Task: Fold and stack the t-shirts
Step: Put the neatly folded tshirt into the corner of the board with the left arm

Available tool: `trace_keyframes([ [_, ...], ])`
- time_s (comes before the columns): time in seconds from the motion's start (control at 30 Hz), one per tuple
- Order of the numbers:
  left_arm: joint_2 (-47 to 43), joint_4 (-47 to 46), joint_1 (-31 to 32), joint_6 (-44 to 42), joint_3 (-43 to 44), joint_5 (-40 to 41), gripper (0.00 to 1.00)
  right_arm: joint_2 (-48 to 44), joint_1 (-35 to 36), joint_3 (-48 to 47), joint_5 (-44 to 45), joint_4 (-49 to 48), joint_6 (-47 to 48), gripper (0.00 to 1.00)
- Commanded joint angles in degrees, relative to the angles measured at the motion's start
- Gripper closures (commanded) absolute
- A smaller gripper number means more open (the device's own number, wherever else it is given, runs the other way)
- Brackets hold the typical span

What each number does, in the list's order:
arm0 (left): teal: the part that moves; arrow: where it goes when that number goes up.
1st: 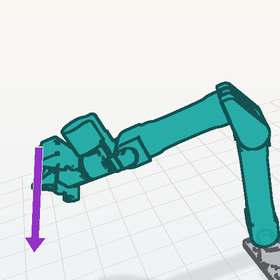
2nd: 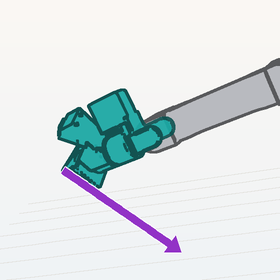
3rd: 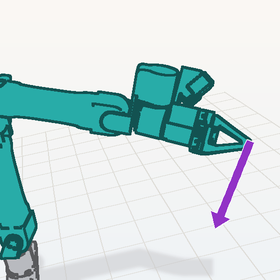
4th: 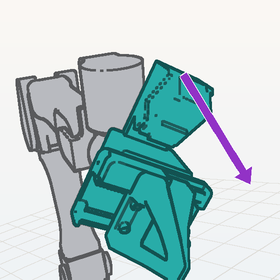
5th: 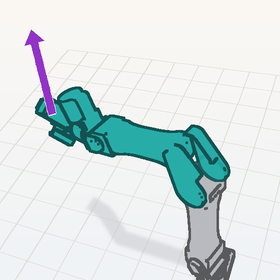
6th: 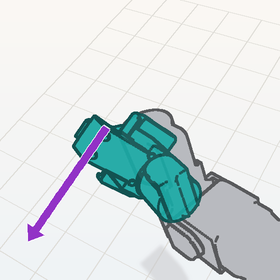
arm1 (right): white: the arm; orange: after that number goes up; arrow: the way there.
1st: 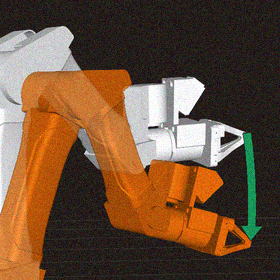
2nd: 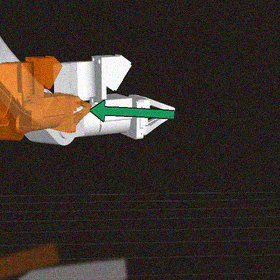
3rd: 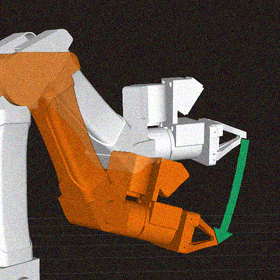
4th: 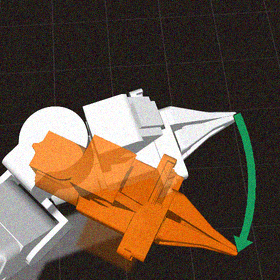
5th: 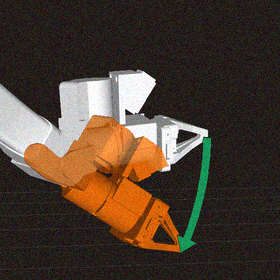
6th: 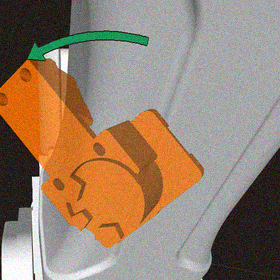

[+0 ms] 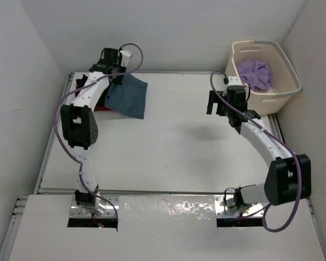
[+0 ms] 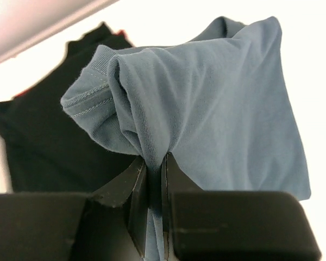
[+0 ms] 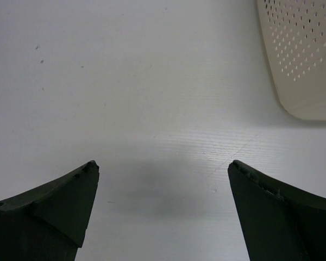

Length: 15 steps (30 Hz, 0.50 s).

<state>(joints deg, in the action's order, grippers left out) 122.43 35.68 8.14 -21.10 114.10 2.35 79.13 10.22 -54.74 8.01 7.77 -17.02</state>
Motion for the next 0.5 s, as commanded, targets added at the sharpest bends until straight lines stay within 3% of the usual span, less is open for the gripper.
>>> trace_keyframes([
  [0.0,-3.61,0.26,-1.11,-4.99,6.82,-0.15,1.0,-1.0,-0.2,-0.02,1.57,-1.71,0.58,0.01],
  [0.47,-4.83,1.06,-2.95,-3.42,12.89,-0.59,1.0,0.14,-0.2,-0.81,1.04,-1.44,-0.04,0.01],
])
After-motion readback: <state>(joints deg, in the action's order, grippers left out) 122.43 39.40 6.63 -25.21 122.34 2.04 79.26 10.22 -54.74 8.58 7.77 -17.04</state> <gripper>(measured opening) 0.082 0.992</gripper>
